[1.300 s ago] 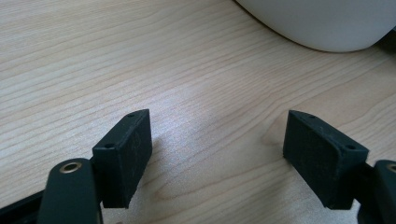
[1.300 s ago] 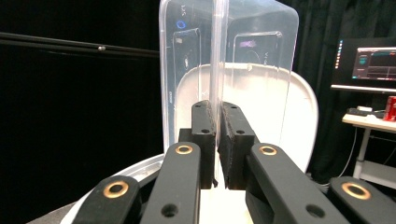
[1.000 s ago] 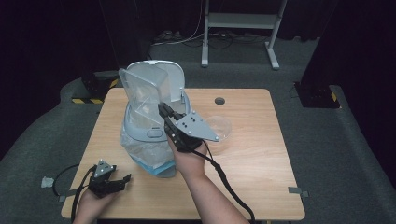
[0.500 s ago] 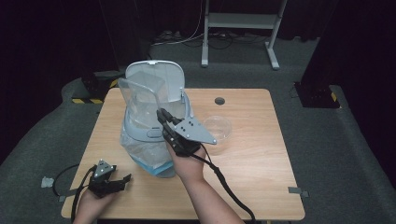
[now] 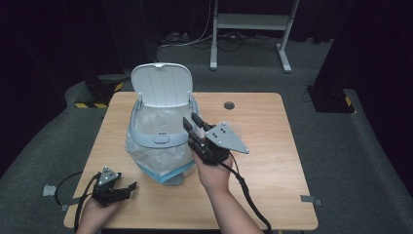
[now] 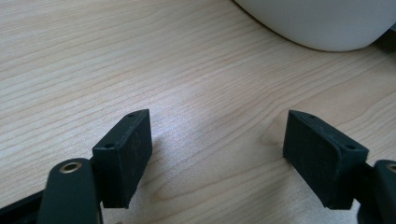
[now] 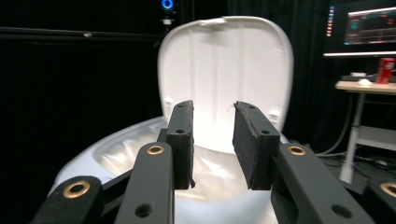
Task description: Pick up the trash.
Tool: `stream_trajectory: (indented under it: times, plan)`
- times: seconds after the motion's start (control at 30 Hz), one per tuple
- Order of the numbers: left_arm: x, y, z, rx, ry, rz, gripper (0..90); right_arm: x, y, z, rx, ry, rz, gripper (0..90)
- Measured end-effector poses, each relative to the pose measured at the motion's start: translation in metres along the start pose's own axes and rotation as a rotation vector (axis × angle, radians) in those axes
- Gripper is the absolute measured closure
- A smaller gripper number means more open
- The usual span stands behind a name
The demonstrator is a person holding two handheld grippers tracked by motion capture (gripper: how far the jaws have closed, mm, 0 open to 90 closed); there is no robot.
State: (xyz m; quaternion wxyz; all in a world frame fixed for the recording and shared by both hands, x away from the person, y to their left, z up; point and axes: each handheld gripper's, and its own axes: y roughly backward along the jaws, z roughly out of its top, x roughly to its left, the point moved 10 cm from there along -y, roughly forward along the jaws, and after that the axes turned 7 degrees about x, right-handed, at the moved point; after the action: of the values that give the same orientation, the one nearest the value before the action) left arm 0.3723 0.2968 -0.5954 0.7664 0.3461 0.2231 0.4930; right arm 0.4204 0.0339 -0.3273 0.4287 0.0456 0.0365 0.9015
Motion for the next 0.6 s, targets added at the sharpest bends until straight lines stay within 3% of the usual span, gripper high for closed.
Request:
stream_trajectory:
  times: [0.23,0.37,0.6]
  plan:
    - [0.000,0.000,0.000,0.000,0.000,0.001,23.8,-0.039,0.019,-0.021,0.046,-0.006,-0.080,68.7]
    - [0.000,0.000,0.000,0.000,0.000,0.001,23.8,-0.060,0.026,-0.044,0.092,-0.011,-0.126,68.7]
    - [0.000,0.000,0.000,0.000,-0.001,0.001,23.9,-0.085,0.029,-0.085,0.176,-0.020,-0.184,68.4]
